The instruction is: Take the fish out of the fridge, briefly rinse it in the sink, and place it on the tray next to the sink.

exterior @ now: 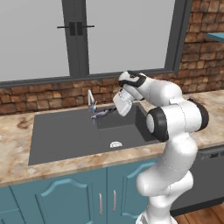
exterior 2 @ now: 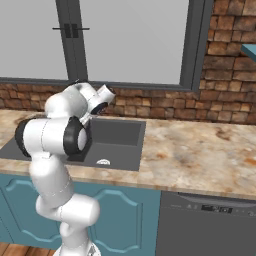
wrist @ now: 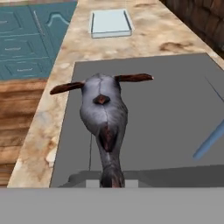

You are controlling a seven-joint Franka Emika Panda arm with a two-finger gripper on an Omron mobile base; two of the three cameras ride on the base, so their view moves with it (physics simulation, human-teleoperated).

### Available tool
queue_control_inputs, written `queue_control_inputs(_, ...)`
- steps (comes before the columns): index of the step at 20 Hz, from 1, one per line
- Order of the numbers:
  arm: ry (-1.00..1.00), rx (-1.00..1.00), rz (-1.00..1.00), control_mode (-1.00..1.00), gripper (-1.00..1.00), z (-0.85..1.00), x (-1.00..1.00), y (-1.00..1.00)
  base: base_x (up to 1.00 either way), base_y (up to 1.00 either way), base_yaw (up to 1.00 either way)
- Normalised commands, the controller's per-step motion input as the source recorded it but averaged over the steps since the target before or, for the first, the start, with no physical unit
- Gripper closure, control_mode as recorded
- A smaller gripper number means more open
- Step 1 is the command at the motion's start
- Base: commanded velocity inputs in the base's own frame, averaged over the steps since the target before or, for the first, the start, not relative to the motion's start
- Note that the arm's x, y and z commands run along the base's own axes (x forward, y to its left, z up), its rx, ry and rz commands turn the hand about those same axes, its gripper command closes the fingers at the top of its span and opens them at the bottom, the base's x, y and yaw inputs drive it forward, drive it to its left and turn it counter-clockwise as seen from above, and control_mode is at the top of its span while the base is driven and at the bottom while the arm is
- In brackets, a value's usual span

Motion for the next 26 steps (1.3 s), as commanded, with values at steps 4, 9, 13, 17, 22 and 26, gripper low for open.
queue_control_inputs(4,0.0,0.03,-0.34,-1.0,1.0,0.84,-1.0,-0.58,0.0,0.0,0.0)
queue_control_inputs(9,0.31,0.0,-0.43,-1.0,1.0,0.47,-0.89,-0.5,0.0,0.0,0.0)
queue_control_inputs(13,0.71,-0.01,-0.5,-1.0,1.0,0.12,-0.43,-0.35,0.0,0.0,0.0)
queue_control_inputs(17,0.92,-0.06,-0.56,-1.0,1.0,0.03,-0.05,-0.24,0.0,0.0,0.0)
queue_control_inputs(22,0.34,-0.16,-0.31,-1.0,1.0,-0.01,0.0,0.0,0.0,0.0,0.0)
queue_control_inputs(26,-0.89,-0.31,-0.1,-1.0,1.0,0.24,-0.48,0.26,0.0,0.0,0.0)
